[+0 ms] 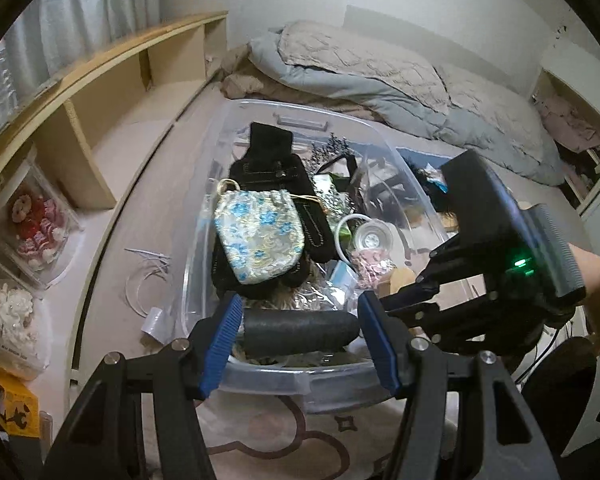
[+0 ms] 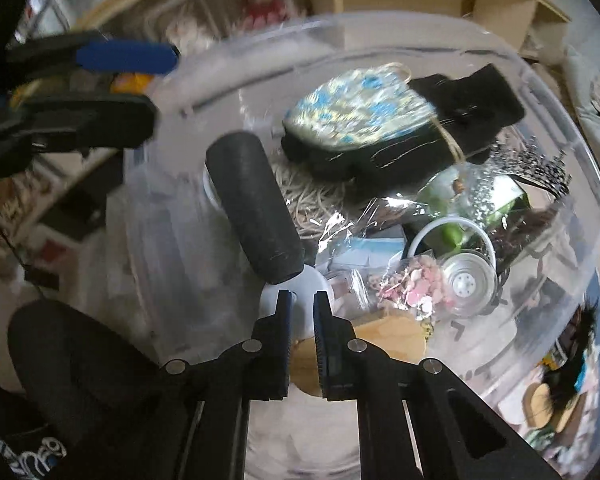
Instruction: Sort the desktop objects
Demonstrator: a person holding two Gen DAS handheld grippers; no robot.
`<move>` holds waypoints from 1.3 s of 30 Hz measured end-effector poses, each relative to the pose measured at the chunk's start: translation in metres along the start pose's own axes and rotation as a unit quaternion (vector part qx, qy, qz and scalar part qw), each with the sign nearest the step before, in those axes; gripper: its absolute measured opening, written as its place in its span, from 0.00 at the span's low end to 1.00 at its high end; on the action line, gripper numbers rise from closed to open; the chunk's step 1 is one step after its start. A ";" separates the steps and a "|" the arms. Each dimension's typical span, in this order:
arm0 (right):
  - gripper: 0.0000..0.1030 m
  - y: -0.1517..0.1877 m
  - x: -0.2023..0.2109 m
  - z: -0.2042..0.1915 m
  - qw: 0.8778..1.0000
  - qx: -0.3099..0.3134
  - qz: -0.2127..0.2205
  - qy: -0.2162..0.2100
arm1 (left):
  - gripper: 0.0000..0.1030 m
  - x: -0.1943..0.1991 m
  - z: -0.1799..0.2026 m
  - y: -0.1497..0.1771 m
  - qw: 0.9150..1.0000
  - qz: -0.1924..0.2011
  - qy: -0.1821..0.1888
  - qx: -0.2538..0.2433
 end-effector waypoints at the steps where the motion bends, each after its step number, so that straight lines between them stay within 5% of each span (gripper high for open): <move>1: 0.11 -0.001 -0.002 0.000 1.000 -0.001 -0.008 -0.009 | 0.58 0.002 -0.002 0.001 1.000 0.002 0.002 0.004; 13: 0.11 0.004 -0.021 0.026 0.996 -0.054 -0.036 -0.065 | 0.58 0.014 -0.016 0.010 0.999 0.016 0.016 0.026; 28: 0.11 -0.018 -0.027 0.017 0.989 -0.082 0.006 -0.119 | 0.58 0.016 -0.009 0.012 0.999 0.020 0.033 0.032; 39: 0.11 -0.007 0.059 0.028 0.979 -0.069 0.171 -0.082 | 0.58 0.020 -0.003 0.011 0.999 0.031 0.025 0.035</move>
Point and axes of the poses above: each gripper's, at about its wrist camera, not at the fingertips, and x roughly against the way its jaws point, z to its right, y to its underside, the point moved 8 cm from there along -x, roughly the way its jaws point, and after that the axes turned 12 degrees about -y, right-handed, at the moved point
